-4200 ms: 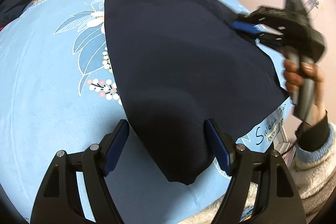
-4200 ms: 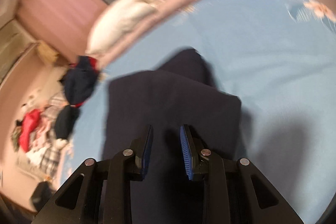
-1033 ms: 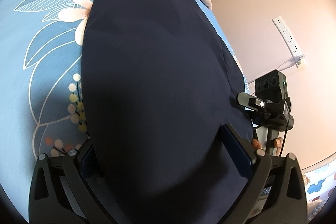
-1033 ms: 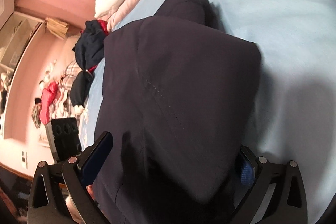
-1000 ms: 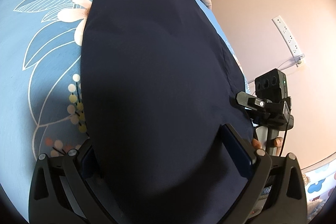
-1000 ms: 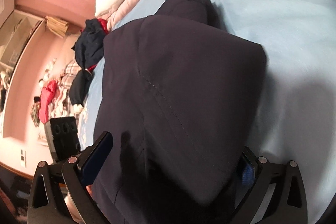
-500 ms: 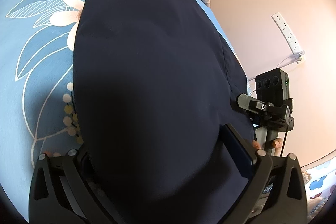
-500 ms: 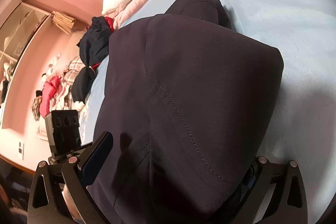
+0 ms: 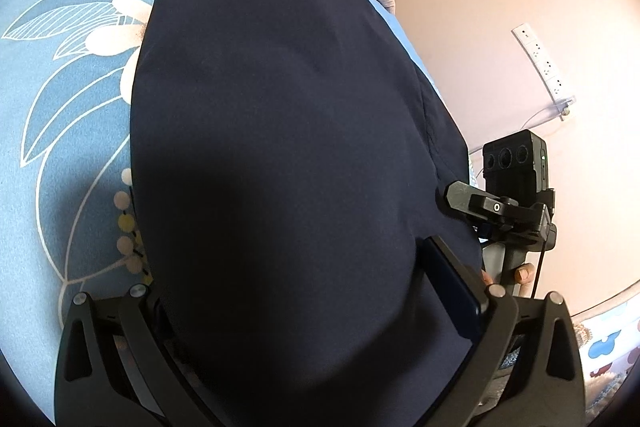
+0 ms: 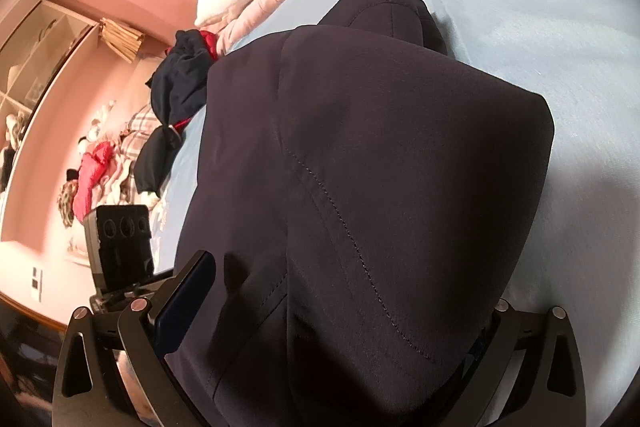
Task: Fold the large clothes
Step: 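Lift the folded jacket up off the bedspread with both tools, then carry the held navy jacket toward the pillow and lower it with both tools, then open both tools to release the jacket onto the bedspread, then pull both open tools back away from the placed jacket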
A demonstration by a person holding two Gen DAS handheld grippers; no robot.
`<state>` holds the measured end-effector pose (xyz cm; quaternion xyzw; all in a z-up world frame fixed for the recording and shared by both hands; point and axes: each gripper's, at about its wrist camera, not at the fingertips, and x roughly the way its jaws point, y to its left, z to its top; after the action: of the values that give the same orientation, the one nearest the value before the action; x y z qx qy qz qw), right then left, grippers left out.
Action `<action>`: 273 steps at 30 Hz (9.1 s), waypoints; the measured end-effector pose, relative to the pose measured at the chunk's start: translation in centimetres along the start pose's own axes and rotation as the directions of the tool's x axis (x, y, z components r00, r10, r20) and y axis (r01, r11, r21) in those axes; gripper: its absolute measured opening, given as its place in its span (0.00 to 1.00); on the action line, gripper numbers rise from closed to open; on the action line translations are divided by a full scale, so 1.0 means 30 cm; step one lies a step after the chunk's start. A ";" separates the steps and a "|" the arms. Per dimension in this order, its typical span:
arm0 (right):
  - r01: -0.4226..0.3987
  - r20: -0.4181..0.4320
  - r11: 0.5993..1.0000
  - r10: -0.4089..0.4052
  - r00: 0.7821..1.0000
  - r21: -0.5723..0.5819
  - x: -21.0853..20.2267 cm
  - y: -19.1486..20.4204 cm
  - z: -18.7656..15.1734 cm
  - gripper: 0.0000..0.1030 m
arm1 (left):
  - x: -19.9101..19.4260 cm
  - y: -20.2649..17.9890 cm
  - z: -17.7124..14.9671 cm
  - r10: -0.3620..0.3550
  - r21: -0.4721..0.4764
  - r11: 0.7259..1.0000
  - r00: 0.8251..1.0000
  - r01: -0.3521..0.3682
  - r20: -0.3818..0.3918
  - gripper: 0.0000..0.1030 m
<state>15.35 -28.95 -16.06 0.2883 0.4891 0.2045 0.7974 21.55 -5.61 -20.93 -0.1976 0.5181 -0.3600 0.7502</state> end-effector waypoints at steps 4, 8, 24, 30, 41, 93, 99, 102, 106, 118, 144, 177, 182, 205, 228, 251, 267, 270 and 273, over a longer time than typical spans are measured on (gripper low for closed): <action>0.003 0.010 1.000 -0.003 1.000 -0.007 0.008 0.005 0.001 1.00 | -0.004 0.001 -0.002 -0.002 0.005 1.000 1.000 0.002 0.006 1.00; 0.004 0.014 1.000 -0.003 1.000 -0.008 0.009 0.002 0.009 1.00 | -0.006 0.002 -0.002 -0.004 0.008 1.000 1.000 0.004 0.012 1.00; 0.070 0.083 0.998 -0.070 0.994 0.002 0.004 0.007 0.025 0.76 | -0.044 0.045 -0.016 0.004 -0.073 0.997 0.997 0.002 0.080 0.84; 0.154 0.110 0.986 -0.147 0.983 -0.056 0.009 0.066 0.016 0.56 | -0.061 0.060 -0.015 0.040 -0.089 0.995 0.995 -0.031 0.095 0.73; 0.357 0.237 0.916 -0.312 0.920 -0.181 0.028 0.209 0.001 0.33 | -0.087 0.038 -0.023 0.121 -0.051 0.992 0.985 -0.116 0.126 0.63; 0.224 0.331 0.862 -0.070 0.941 -0.455 0.204 0.624 0.048 0.29 | -0.465 0.110 0.063 0.271 -0.048 0.961 0.885 -0.273 0.379 0.58; 0.217 0.341 0.861 -0.054 0.938 -0.460 0.228 0.633 0.095 0.29 | -0.483 0.140 0.157 0.292 -0.041 0.953 0.869 -0.301 0.399 0.58; 0.219 0.348 0.861 -0.053 0.936 -0.458 0.235 0.635 0.114 0.29 | -0.485 0.155 0.209 0.297 -0.037 0.950 0.866 -0.309 0.403 0.58; 0.222 0.357 0.863 -0.052 0.933 -0.454 0.242 0.629 0.137 0.29 | -0.478 0.160 0.252 0.304 -0.022 0.946 0.861 -0.323 0.407 0.58; 0.223 0.368 0.882 -0.062 0.928 -0.414 0.281 0.576 0.214 0.29 | -0.410 0.192 0.361 0.322 0.006 0.937 0.867 -0.350 0.381 0.58; 0.220 0.298 0.914 -0.117 0.947 -0.340 0.369 0.472 0.307 0.30 | -0.292 0.327 0.479 0.367 0.011 0.924 0.892 -0.383 0.262 0.58; 0.151 0.225 0.976 -0.114 0.968 -0.154 0.402 0.319 0.365 0.33 | -0.258 0.328 0.486 0.389 0.002 0.917 0.893 -0.400 0.227 0.63; 0.165 0.204 0.979 -0.139 0.969 -0.119 0.416 0.299 0.372 0.37 | -0.256 0.333 0.484 0.388 0.000 0.917 0.894 -0.398 0.225 0.64; 0.198 0.183 0.980 -0.199 0.963 0.021 0.385 0.239 0.366 0.64 | -0.268 0.331 0.472 0.469 -0.002 0.877 0.853 -0.481 0.227 0.76; 0.400 0.305 0.915 -0.394 0.867 0.048 0.188 0.257 0.255 0.74 | -0.398 0.258 0.269 0.531 0.003 0.840 0.823 -0.542 0.201 0.76; 0.424 0.252 0.887 -0.374 0.893 -0.185 0.304 0.281 0.174 0.39 | -0.362 0.187 0.127 0.561 0.090 0.800 0.793 -0.593 0.237 0.52; 0.383 0.219 0.911 -0.347 0.912 -0.153 0.267 0.260 0.112 0.39 | -0.357 0.189 0.093 0.566 0.092 0.802 0.800 -0.591 0.199 0.55; 0.389 0.218 0.907 -0.352 0.910 -0.160 0.261 0.272 0.113 0.39 | -0.361 0.195 0.090 0.562 0.091 0.806 0.805 -0.585 0.190 0.55; 0.387 0.213 0.908 -0.352 0.912 -0.157 0.255 0.263 0.112 0.39 | -0.362 0.206 0.086 0.557 0.086 0.812 0.811 -0.577 0.179 0.55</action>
<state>21.38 -19.24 -14.73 0.1275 0.4384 0.0695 0.8870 23.79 6.39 -17.17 -0.0076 0.4717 -0.1385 0.8708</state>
